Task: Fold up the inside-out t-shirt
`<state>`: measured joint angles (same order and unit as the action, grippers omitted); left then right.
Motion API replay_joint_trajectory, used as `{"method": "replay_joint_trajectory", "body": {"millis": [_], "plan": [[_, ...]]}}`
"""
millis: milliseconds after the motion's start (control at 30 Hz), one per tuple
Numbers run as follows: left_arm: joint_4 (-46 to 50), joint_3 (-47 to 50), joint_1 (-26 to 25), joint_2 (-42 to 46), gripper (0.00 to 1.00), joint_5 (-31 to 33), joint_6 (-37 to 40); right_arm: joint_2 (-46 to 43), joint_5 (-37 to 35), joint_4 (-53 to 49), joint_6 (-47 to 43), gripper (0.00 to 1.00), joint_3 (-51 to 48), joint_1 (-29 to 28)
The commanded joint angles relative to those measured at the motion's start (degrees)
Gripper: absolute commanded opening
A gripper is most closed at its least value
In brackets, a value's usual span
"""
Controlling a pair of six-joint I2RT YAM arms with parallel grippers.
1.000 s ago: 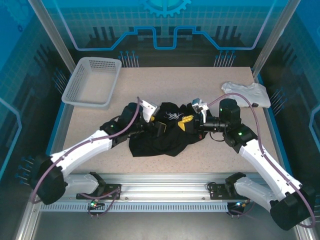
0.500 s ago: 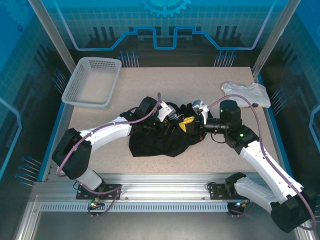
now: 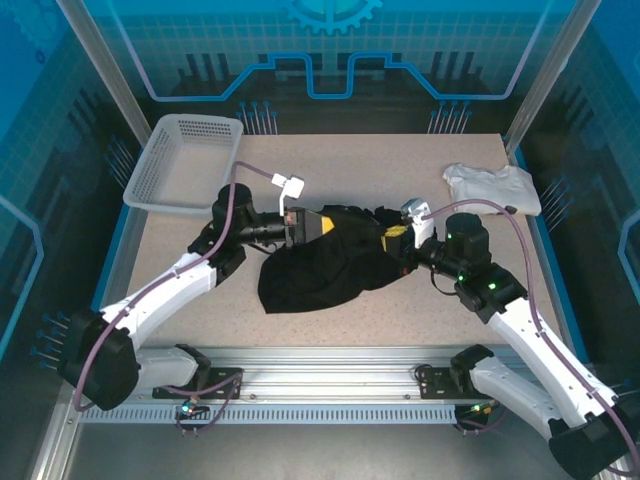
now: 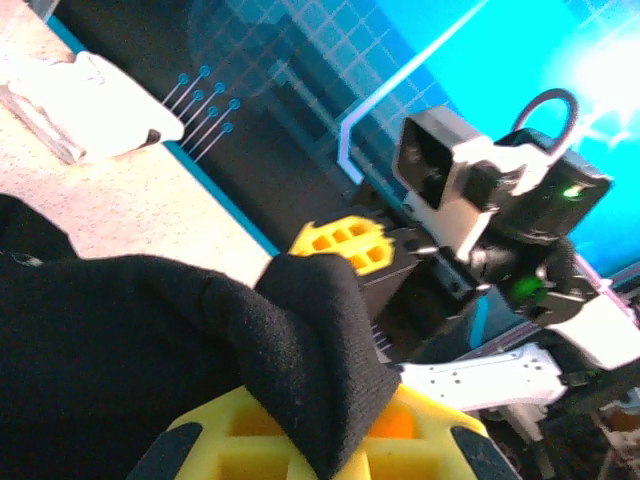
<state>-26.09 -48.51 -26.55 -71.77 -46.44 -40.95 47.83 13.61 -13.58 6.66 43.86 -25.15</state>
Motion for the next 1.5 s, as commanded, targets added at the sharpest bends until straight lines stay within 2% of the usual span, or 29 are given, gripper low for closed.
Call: {"method": "replay_joint_trajectory", "body": {"millis": [0, 100, 167, 300, 500, 667, 800, 967, 1233, 1400, 1467], "plan": [[-16.21, 3.25, 2.26, -1.01, 0.0, -5.19, -15.23, 1.67, -5.5, -1.34, 2.22, 0.07, 1.34, -1.28], [-23.47, 4.06, 3.08, -2.88, 0.0, -6.0, -20.26, 4.56, -15.5, -10.85, 4.33, 0.09, 5.59, -1.55], [-23.85, 4.07, 3.09, -3.89, 0.0, -6.3, -20.81, 4.78, -17.63, -14.5, 3.92, 0.13, 7.94, -1.65], [-17.97, 3.52, 3.08, -4.11, 0.0, -5.49, -17.28, -0.18, -11.57, -12.02, 0.41, 0.29, 6.86, -3.07], [-6.75, 2.45, 3.08, -1.12, 0.0, -3.17, -9.18, -0.95, -9.94, -9.18, -6.31, 0.43, 6.01, -8.27], [-3.89, 2.39, 2.99, 0.11, 0.0, -2.53, -7.22, 4.6, 2.62, -1.77, -2.68, 0.45, 6.24, -8.41], [-3.75, 2.71, 2.99, 0.64, 0.0, -2.43, -6.84, 9.28, 8.99, 1.05, 2.13, 0.46, 8.22, -6.31], [-3.45, 2.74, 2.96, 0.97, 0.0, -2.61, -6.49, 10.96, 16.35, 8.24, 8.68, 0.48, 4.72, -3.22], [-3.55, 2.84, 2.99, 1.19, 0.0, -2.74, -6.25, 12.55, 17.91, 11.02, 11.45, 0.42, 3.78, -3.09], [-3.87, 3.17, 2.99, 1.45, 0.0, -2.44, -6.47, 10.37, 11.54, 6.88, 12.29, 0.41, 3.0, -1.21], [-3.82, 3.29, 2.99, 1.45, 0.0, -2.35, -6.34, 10.25, 11.65, 6.87, 13.61, 0.42, 2.31, -0.11]]}}
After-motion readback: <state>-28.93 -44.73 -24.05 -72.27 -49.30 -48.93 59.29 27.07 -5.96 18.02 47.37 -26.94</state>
